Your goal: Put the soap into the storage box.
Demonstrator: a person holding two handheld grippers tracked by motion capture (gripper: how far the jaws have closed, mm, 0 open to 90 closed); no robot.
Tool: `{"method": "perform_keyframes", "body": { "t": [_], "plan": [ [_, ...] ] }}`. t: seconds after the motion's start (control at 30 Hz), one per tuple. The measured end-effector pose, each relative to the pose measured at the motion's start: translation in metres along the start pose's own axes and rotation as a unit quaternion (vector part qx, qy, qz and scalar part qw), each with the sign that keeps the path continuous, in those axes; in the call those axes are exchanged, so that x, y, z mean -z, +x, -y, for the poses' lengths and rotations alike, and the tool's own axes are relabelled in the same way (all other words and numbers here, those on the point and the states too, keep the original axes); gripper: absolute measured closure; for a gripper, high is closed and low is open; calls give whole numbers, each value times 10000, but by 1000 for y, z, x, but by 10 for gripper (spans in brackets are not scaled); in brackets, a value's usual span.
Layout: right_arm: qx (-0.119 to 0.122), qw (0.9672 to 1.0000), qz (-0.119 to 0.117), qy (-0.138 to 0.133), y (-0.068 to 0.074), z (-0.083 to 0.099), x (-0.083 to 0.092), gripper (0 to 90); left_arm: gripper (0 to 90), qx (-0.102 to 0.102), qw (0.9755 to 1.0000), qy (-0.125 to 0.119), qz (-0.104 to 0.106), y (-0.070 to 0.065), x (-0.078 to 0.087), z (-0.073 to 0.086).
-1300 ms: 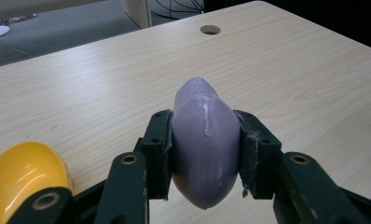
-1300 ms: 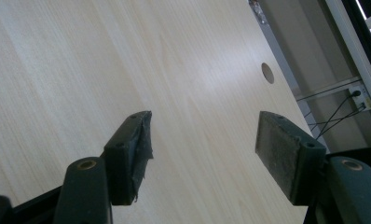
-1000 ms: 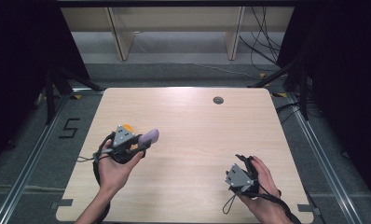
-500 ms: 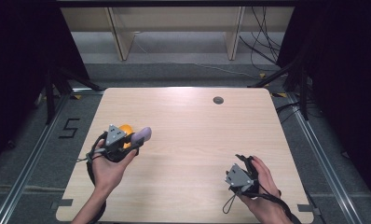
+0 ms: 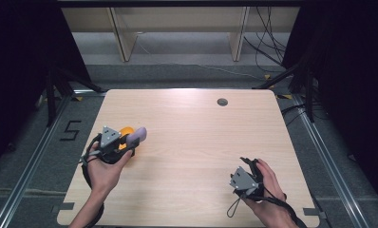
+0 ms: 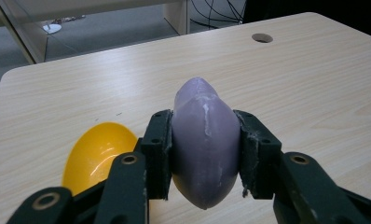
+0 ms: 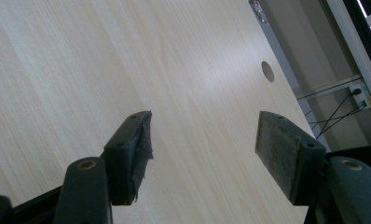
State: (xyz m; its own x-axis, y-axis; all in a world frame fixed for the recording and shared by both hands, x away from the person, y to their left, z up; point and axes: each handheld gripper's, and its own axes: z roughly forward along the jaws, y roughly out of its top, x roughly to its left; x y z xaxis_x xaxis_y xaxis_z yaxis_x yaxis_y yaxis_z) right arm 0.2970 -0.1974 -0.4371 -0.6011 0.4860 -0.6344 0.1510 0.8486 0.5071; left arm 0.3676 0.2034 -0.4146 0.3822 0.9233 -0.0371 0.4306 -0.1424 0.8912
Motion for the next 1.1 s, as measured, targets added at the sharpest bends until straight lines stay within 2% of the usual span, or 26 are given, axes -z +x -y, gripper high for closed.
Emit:
{"method": "perform_keyframes", "body": {
  "t": [0.1,0.17,0.2,0.53,0.63,0.97,1.0,1.1],
  "plan": [
    [-18,10000,-6,2,0,0,0,367,590,15,10000,-11,-58,3,0,0],
    [70,10000,-1,-15,-1,0,0,367,590,6,10000,-5,-79,6,1,0],
    [-1,10000,19,11,0,0,0,367,589,29,9999,-11,-102,6,1,0],
    [3,10000,20,12,-1,1,0,367,590,117,9995,-40,-300,18,0,2],
    [106,9999,43,-10,-2,1,0,367,590,149,9992,-42,-365,22,0,2],
    [51,10000,18,-11,-2,1,0,368,589,259,9979,5,-585,37,-4,7],
    [-29,10000,-8,14,-1,1,0,368,589,257,9977,16,-623,37,-4,8],
    [34,10000,34,39,-2,1,-1,368,589,275,9974,22,-669,40,-6,8]
  ]
}}
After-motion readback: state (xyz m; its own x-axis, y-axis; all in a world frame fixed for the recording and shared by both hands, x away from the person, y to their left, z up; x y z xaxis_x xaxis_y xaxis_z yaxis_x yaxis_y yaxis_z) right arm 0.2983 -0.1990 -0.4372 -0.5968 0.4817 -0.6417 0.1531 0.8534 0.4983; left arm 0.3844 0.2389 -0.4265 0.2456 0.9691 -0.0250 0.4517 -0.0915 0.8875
